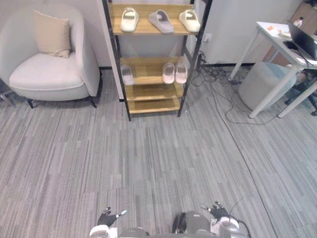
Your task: Organize the slippers on the shoe rack
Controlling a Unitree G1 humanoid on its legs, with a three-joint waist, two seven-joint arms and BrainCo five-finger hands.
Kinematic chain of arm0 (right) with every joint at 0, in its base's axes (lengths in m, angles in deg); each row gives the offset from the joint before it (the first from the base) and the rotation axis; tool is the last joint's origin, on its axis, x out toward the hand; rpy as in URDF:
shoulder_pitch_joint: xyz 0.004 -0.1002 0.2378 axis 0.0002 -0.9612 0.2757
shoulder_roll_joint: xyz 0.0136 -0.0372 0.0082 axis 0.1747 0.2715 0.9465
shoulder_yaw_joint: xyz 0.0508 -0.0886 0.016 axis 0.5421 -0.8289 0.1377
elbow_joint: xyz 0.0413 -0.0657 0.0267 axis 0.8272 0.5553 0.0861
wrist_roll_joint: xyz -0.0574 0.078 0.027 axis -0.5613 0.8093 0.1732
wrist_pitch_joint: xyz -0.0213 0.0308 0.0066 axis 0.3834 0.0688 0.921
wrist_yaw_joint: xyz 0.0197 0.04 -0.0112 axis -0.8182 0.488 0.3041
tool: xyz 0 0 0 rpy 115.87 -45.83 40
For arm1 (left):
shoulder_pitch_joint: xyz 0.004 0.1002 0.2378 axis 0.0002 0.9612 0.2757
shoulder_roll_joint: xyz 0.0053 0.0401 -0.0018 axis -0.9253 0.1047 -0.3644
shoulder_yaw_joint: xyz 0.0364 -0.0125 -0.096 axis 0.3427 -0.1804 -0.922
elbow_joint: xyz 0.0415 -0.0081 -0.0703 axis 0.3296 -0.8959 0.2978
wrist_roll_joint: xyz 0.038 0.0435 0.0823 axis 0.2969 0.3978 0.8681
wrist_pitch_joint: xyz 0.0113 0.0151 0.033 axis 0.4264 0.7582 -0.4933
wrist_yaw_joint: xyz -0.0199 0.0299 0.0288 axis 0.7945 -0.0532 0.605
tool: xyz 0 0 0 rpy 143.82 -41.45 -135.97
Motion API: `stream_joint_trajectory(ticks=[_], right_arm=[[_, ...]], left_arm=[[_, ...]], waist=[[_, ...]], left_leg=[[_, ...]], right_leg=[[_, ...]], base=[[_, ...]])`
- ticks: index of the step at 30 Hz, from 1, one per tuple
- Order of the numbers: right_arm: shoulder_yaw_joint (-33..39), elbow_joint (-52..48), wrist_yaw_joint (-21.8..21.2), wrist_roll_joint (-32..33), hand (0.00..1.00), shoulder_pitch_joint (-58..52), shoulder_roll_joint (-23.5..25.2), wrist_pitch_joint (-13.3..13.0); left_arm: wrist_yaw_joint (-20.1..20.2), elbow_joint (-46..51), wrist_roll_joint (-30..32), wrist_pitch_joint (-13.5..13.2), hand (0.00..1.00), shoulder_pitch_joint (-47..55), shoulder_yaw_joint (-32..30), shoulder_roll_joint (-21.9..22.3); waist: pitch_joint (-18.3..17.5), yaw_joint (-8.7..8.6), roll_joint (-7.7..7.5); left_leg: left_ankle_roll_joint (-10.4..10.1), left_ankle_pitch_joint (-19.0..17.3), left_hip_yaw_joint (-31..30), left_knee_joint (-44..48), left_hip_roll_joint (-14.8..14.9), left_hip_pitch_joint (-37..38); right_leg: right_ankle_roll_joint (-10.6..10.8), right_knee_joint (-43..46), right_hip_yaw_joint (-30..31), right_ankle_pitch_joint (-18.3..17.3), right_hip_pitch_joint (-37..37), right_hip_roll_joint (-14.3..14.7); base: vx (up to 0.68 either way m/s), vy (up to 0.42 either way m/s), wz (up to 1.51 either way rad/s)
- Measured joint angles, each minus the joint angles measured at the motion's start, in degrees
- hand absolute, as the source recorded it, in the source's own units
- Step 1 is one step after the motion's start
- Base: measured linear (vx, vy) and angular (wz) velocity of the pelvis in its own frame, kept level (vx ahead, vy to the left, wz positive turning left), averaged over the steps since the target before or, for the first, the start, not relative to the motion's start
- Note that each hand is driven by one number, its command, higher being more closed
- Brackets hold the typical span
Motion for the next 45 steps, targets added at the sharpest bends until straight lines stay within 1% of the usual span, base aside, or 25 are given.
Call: stream_joint_trajectory(ticks=[1, 3, 5, 6, 7, 9, 10, 12, 14, 16, 17, 19, 20, 21, 23, 25, 26, 29, 33, 36, 37, 38, 40, 41, 45], right_arm=[[0.2, 0.1, 0.0, 0.0, 0.0, 0.0, -0.4, 0.0], [0.5, 0.3, 0.0, 0.0, 0.0, 0.3, -1.4, 0.0], [2.2, 0.1, 0.0, 0.0, 0.0, 0.2, -1.1, 0.0], [2.2, -0.4, 0.1, 0.0, 0.0, 0.0, -1.1, 0.0], [1.7, -1.0, 0.2, 0.0, 0.0, -0.5, -1.1, 0.2], [0.2, -2.3, 0.7, 0.1, 0.0, -1.2, -0.3, 0.5], [0.1, -2.1, 0.7, 0.3, 0.0, -1.2, -0.1, 0.6], [0.2, -2.0, 1.0, 0.4, 0.0, -0.6, 0.0, 0.6], [0.4, -1.5, 1.1, 0.6, 0.0, 0.0, 0.0, 0.7], [0.5, -0.9, 1.1, 0.6, 0.0, 0.0, -0.1, 0.7], [0.5, 0.0, 1.2, 0.6, 0.0, 0.0, -0.2, 0.7], [0.2, 0.7, 1.4, 0.6, 0.0, -0.3, -0.1, 0.8], [0.0, 0.9, 1.3, 0.6, 0.0, 0.0, 0.9, 0.8], [0.1, 0.9, 1.2, 0.5, 0.0, -0.2, 1.5, 0.8], [0.1, 0.8, 1.0, 0.1, 0.0, 0.2, 1.6, 0.7], [0.1, 0.9, 0.7, 0.0, 0.0, -0.1, 1.7, 0.7], [0.0, 0.9, 0.4, 0.0, 0.0, -0.3, 1.7, 0.7], [0.0, 0.9, 0.2, -0.1, 0.0, -1.1, 1.0, 0.7], [-0.3, 0.4, 0.1, 0.0, 0.0, -0.5, 0.8, 0.5], [-0.4, 0.6, 0.1, 0.0, 0.0, -0.1, 1.1, 0.6], [-0.3, 0.7, 0.2, 0.0, 0.0, -0.9, 1.4, 0.5], [-0.1, 0.6, 0.2, 0.0, 0.0, -0.8, 0.6, 0.5], [0.0, 0.8, 0.3, -0.1, 0.0, -0.8, -0.3, 0.5], [0.7, 0.9, 0.4, 0.0, 0.0, -0.8, -0.5, 0.5], [0.7, 0.0, 0.6, 0.1, 0.0, -1.8, 0.2, 0.5]], left_arm=[[-0.1, -0.2, 0.0, 0.0, 0.0, 0.0, 0.0, 0.0], [0.0, -1.1, 0.1, 0.0, 0.0, -0.1, -1.1, 2.3], [0.0, -1.0, 0.1, 0.0, 0.0, -0.1, -4.0, 3.5], [0.1, -0.9, 0.0, 0.0, 0.0, -0.2, -5.3, 4.2], [0.1, -0.1, 0.0, 0.1, 0.0, -0.1, -7.3, 5.1], [0.1, 1.5, 0.0, 0.1, 0.0, 0.7, -7.6, 5.2], [0.1, 2.3, 0.0, 0.0, 0.0, 1.0, -7.3, 4.7], [0.0, 2.6, 0.0, 0.0, 0.0, 1.1, -7.2, 4.5], [-0.1, 2.5, -0.1, 0.0, 0.0, 1.1, -6.8, 4.5], [-0.2, 2.3, -0.1, 0.0, 0.0, 1.1, -6.4, 4.4], [-0.2, 2.3, -0.2, 0.0, 0.0, 1.1, -6.1, 4.3], [-0.2, 1.8, -0.6, -0.1, 0.0, 1.5, -5.5, 4.3], [-0.2, 1.4, -0.6, -0.1, 0.0, 1.5, -5.0, 3.1], [-0.1, 1.2, -0.5, -0.1, 0.0, 1.2, -5.0, 2.4], [0.0, 0.9, -0.5, 0.0, 0.0, 0.8, -5.0, 2.0], [0.1, -0.5, -0.5, 0.0, 0.0, 0.9, -4.5, 1.6], [0.1, -0.9, -0.3, 0.1, 0.0, 0.7, -2.9, 0.9], [0.2, -1.1, 0.1, 0.3, 0.0, -0.1, 0.9, -0.1], [0.1, -0.9, 0.1, 0.2, 0.0, -0.9, 1.8, -0.4], [0.1, -0.9, 0.1, 0.1, 0.0, -0.9, 1.7, -0.8], [0.1, -0.9, 0.1, 0.1, 0.0, -0.5, 1.8, -1.8], [-0.1, -1.2, 0.2, 0.3, 0.0, -0.9, 1.6, -1.2], [0.0, -1.0, 0.7, 0.1, 0.0, -0.6, 0.5, 0.8], [0.0, -1.0, 1.3, 0.0, 0.0, -0.6, -0.8, 2.0], [0.1, 0.5, 1.3, 0.0, 0.0, -0.5, -4.2, 3.2]], waist=[[-0.1, -0.44, 0.04], [-0.8, -0.41, 3.28], [-0.6, -0.6, 4.91], [-0.4, -0.68, 5.58], [0.2, -0.59, 6.42], [0.8, 0.32, 6.64], [1.3, 0.82, 5.39], [1.1, 1.49, 4.99], [1.1, 1.68, 4.85], [1.3, 2.07, 4.61], [1.3, 2.7, 4.53], [1.1, 3.89, 4.32], [0.4, 4.0, 2.73], [0.0, 3.91, 1.05], [-0.3, 4.1, 0.36], [-0.4, 4.11, 0.33], [-0.5, 3.68, 0.15], [-0.4, 2.83, 0.51], [-0.6, 0.83, 0.91], [-0.5, 0.8, -0.07], [-1.0, 0.7, -1.89], [-0.9, 0.46, -0.89], [-1.4, 0.78, 1.23], [-1.6, 0.73, 3.23], [-0.5, 1.28, 3.28]], left_leg=[[-0.4, -1.9, -1.2, 0.2, 0.7, 1.5], [-1.2, -2.9, -3.0, 4.0, 4.4, 1.2], [-1.7, -2.8, -4.6, 19.4, 6.6, -4.6], [-3.5, -1.4, -4.8, 27.8, 7.8, -7.7], [-4.2, 5.1, -4.7, 41.9, 10.3, -13.2], [-3.3, 4.4, -1.5, 56.1, 14.2, -19.4], [-2.7, 2.8, 0.6, 58.3, 14.4, -22.9], [-1.7, 0.1, 3.8, 52.9, 13.6, -27.6], [-1.4, -0.7, 5.1, 35.8, 9.6, -30.4], [-1.7, 3.1, 4.9, 18.6, 5.9, -30.6], [-1.9, 7.9, 4.9, 8.6, 4.3, -30.0], [-1.5, 16.5, 6.2, 4.5, 4.1, -28.6], [2.5, 17.7, 7.3, 6.4, 2.6, -28.9], [3.1, 15.0, 7.7, 8.8, 1.6, -30.0], [4.3, 11.3, 8.5, 12.9, 1.1, -30.4], [5.5, 7.3, 9.8, 13.7, 0.3, -25.7], [5.5, 6.2, 9.6, 12.1, -0.8, -22.5], [5.5, 5.7, 7.7, 5.5, -2.7, -13.1], [4.0, 4.9, 4.1, 3.2, -0.9, -7.7], [1.2, 3.0, 2.4, 3.3, 0.2, -5.9], [0.3, 1.4, 0.9, 3.5, -0.9, -5.0], [0.0, -0.2, -0.3, 3.9, 0.1, -4.0], [-1.4, -1.4, -1.6, 5.3, 2.9, -4.7], [-2.3, -2.1, -2.8, 7.3, 4.8, -5.6], [-3.8, -2.7, -0.5, 35.2, 9.5, -17.4]], right_leg=[[-1.6, 1.8, 0.9, 5.6, 0.1, 0.5], [-4.1, 6.1, -0.9, 1.8, 0.0, 2.7], [-4.6, 4.2, -3.1, -0.3, 3.5, 4.7], [-5.2, 3.4, -3.9, -1.1, 5.6, 5.7], [-6.5, 2.1, -4.1, -2.5, 9.7, 7.5], [-8.2, 1.2, -3.9, -5.1, 15.0, 9.2], [-8.2, -0.1, -3.3, -6.1, 18.3, 9.2], [-7.5, -2.7, -2.0, -6.8, 21.7, 8.9], [-5.9, -4.1, -0.8, -7.5, 24.0, 7.7], [-4.8, -5.1, 0.3, -9.0, 26.1, 6.1], [-3.6, -5.9, 1.2, -10.1, 28.1, 5.3], [-1.8, -6.6, 2.9, -12.1, 30.5, 4.8], [-0.5, -6.7, 3.6, -13.8, 31.4, 3.2], [-0.1, -6.0, 3.8, -14.2, 31.2, 1.7], [0.0, -1.6, 5.3, -14.3, 30.3, 0.3], [3.0, 18.3, 8.2, -13.8, 24.4, -1.7], [6.2, 29.5, 8.1, -12.5, 20.2, -3.4], [3.3, 42.0, -0.4, -15.2, 13.8, -7.9], [1.2, 26.1, -4.9, -17.2, 6.7, -5.1], [1.0, 9.0, -0.2, -8.2, 5.2, -1.1], [0.5, 5.5, 2.7, 0.2, 5.0, -1.5], [-2.0, 7.6, 1.9, -0.3, 5.5, -0.8], [-2.6, 4.8, 0.2, -1.7, 7.4, 1.3], [-2.9, 2.1, -1.8, -2.2, 9.3, 3.0], [-4.3, -3.0, -4.7, -3.5, 16.3, 5.0]], base=[[0.51, -0.24, 0.41], [0.49, -0.237, 0.28], [0.47, -0.271, 0.35], [0.46, -0.259, 0.33], [0.45, -0.196, 0.17], [0.44, -0.143, -0.03], [0.38, -0.142, -0.18], [0.4, -0.092, -0.28], [0.38, 0.037, -0.33], [0.43, 0.143, -0.28], [0.47, 0.193, -0.3], [0.52, 0.221, -0.33], [0.56, 0.216, -0.19], [0.67, 0.226, -0.09], [0.53, 0.177, -0.14], [0.53, 0.22, -0.15], [0.46, 0.17, 0.05], [0.42, 0.107, 0.29], [0.37, -0.037, 0.5], [0.35, -0.179, 0.51], [0.26, -0.211, 0.56], [0.33, -0.255, 0.53], [0.32, -0.257, 0.42], [0.26, -0.215, 0.5], [0.19, -0.142, 0.42]])
